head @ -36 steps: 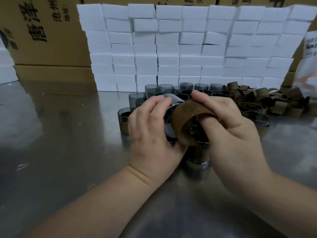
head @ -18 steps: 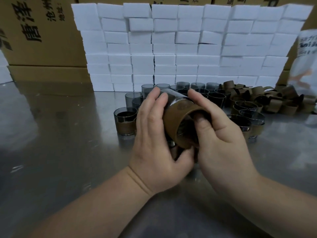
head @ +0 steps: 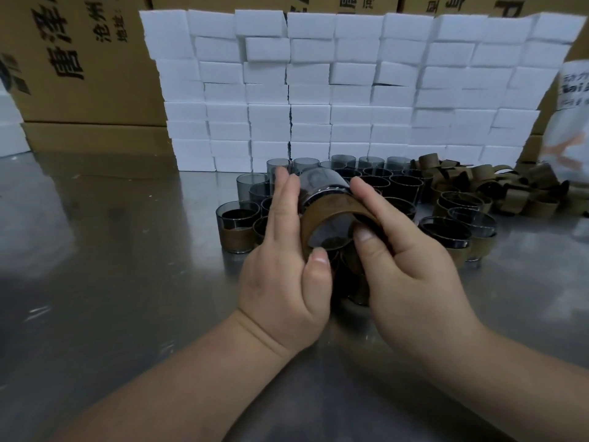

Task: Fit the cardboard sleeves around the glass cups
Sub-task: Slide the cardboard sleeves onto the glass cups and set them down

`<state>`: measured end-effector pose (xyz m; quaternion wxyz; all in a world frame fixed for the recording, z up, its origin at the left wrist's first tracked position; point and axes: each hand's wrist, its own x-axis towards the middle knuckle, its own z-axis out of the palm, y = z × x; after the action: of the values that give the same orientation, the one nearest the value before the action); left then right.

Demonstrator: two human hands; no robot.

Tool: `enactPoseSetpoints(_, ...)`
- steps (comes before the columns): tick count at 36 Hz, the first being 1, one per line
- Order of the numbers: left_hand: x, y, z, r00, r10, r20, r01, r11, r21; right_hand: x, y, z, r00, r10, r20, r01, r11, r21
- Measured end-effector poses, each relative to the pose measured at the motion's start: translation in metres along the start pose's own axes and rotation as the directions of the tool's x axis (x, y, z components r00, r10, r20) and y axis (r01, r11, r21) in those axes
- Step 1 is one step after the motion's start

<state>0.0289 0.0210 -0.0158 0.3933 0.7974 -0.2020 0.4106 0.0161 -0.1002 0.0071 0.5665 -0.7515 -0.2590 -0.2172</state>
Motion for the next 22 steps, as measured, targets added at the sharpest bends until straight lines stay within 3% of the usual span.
enactPoseSetpoints(8,0.003,-0.002,-0.001,0.999,0.026,-0.020,-0.026,0.999,-0.032,0.008,0.012,-0.009,0.999,-0.028,0.029,0.032,0.993,-0.113)
enactPoseSetpoints(22,0.005,-0.001,0.000,0.999,-0.008,-0.053,0.004,0.998,-0.063,0.015,0.010,-0.018,0.999,-0.050,0.003,0.050,0.995,-0.080)
